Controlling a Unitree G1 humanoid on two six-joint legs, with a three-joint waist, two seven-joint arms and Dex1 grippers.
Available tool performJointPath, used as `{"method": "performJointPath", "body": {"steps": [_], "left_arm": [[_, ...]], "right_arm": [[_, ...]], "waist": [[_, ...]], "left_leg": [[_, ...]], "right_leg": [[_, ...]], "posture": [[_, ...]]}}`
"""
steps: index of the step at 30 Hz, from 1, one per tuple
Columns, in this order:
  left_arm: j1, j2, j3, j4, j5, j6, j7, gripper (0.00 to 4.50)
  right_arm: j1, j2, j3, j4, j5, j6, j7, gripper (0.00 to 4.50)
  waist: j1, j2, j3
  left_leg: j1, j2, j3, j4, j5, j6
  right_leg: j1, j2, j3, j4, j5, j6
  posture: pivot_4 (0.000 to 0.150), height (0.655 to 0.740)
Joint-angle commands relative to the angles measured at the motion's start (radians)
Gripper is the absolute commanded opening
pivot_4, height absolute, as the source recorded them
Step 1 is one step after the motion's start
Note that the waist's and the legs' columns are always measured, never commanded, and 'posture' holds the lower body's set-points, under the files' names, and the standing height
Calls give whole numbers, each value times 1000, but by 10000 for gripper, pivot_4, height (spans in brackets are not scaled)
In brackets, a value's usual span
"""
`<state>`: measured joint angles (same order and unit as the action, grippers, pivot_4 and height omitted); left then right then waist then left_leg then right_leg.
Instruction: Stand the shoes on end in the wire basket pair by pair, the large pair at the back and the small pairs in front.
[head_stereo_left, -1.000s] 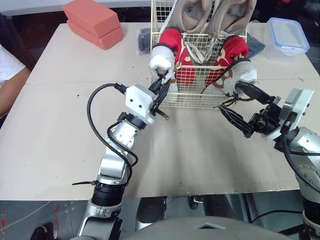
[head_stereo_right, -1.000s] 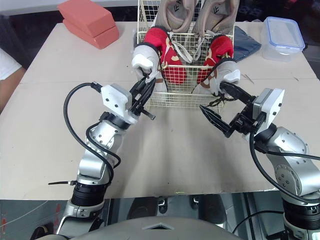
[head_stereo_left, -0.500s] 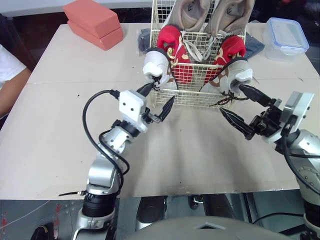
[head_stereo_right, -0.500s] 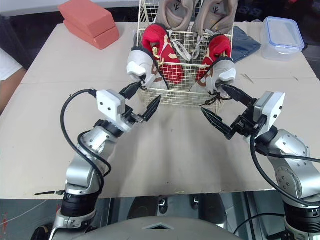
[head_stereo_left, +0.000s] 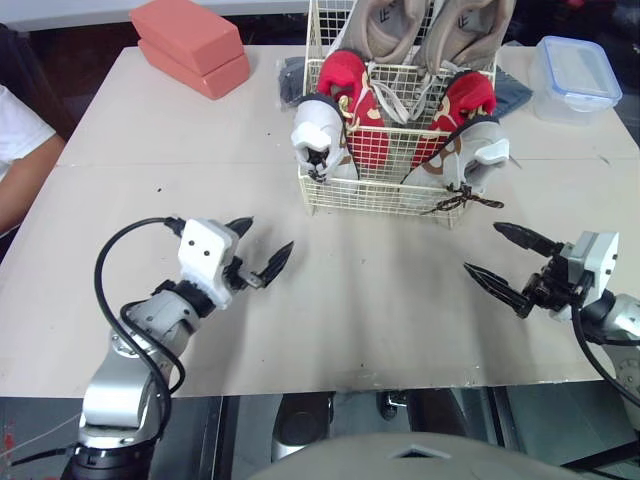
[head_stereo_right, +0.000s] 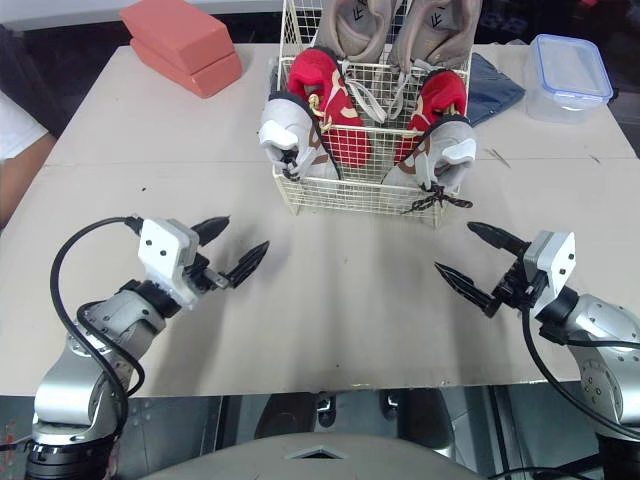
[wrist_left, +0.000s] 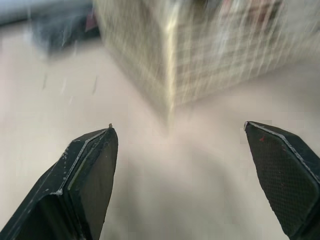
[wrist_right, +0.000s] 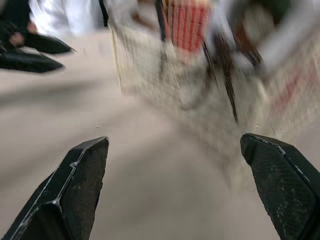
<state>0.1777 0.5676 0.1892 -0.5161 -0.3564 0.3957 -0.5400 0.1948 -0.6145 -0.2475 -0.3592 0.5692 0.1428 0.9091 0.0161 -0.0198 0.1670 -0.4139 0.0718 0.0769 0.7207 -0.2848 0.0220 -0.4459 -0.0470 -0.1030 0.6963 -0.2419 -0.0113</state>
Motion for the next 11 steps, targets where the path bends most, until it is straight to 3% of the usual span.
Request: {"method": "performJointPath", "body": {"steps": [1,6,11], "left_arm": [[44,1,41,29,-36,-90,-85,43980],[109,5,90,49,-106,-128,-186,43980],[126,25,113,106,-78,-169,-224,43980]], "right_arm": [[-2,-20,-16,47,-32,-73,60,41762],[-7,-33,-23,150,-64,-122,111,41762],[-9,-32,-23,206,-75,-159,136,41762]], "waist": [[0,0,0],[0,0,0],[1,0,0]], "left_leg": [[0,0,0,0,0,0],[-1,0,0,-1,0,0],[0,0,0,-1,0,0]], "right_leg": [[0,0,0,0,0,0],[-1,0,0,0,0,0],[-1,0,0,0,0,-1]], "posture": [[1500,6860],[1500,6860],[1500,6860]]}}
